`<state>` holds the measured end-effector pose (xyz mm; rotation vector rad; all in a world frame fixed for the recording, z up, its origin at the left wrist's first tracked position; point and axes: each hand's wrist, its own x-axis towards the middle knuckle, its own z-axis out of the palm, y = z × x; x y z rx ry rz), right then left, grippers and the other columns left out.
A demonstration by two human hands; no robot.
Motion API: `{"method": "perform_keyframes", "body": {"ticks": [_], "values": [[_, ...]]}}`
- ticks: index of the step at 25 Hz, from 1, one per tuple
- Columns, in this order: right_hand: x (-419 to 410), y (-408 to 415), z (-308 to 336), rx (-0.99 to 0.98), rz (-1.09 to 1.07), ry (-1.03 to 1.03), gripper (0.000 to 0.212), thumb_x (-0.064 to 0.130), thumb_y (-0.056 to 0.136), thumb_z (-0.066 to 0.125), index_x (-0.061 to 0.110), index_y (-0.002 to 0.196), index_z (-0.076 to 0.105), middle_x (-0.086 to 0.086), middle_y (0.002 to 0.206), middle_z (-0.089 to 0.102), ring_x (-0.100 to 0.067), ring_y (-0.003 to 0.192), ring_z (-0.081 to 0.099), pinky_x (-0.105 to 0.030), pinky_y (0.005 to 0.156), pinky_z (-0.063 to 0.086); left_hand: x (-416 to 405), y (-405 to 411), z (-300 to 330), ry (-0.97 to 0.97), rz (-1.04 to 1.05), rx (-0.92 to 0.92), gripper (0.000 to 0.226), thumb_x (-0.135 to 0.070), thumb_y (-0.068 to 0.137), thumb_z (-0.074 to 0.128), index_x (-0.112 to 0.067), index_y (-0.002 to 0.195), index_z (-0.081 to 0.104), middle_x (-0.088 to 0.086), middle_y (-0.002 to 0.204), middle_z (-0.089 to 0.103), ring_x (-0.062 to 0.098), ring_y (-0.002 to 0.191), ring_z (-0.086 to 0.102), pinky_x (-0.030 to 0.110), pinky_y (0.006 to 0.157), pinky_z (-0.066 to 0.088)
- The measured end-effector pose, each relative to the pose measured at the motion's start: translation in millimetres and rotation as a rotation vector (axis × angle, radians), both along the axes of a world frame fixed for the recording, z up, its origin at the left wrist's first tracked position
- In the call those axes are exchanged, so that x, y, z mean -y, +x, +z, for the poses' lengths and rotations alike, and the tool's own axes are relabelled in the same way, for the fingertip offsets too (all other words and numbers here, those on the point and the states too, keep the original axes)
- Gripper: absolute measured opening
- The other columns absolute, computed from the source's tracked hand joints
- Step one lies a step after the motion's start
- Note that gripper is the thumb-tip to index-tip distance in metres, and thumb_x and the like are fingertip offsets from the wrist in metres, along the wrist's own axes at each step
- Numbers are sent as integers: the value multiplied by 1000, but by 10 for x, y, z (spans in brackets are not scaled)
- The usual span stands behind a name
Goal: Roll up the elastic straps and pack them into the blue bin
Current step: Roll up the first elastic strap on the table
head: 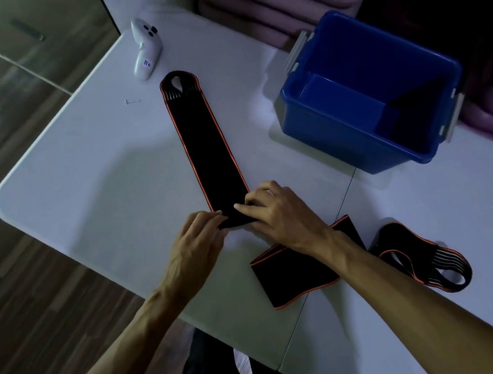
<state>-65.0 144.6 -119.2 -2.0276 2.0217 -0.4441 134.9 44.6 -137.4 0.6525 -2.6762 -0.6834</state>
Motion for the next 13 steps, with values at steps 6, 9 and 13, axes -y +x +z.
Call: {"method": "perform_keyframes", "body": {"ticks": [6, 9, 13], "values": [[155, -72, 136, 413, -140, 154, 22, 19, 93, 64, 12, 113, 69, -4, 104, 71, -17, 97, 60, -34, 86, 51, 122, -59, 152, 159, 118, 46, 25, -31, 98, 46, -19, 113, 63, -3, 107, 69, 15, 100, 60, 26, 85, 42], [237, -78, 135, 562, -233, 218, 19, 20, 93, 65, 15, 110, 71, 0, 103, 71, -11, 94, 63, -26, 84, 50, 216, -134, 192, 248, 167, 52, 25, -32, 95, 48, -19, 108, 66, -1, 99, 72, 18, 90, 63, 32, 77, 50], [305, -116, 160, 648, -292, 318, 16, 24, 91, 67, 20, 106, 70, 3, 94, 69, -6, 86, 63, -17, 77, 48, 254, -175, 202, 391, 289, 65, 15, -25, 90, 61, -19, 102, 67, -3, 86, 70, 17, 79, 65, 24, 69, 48]]}}
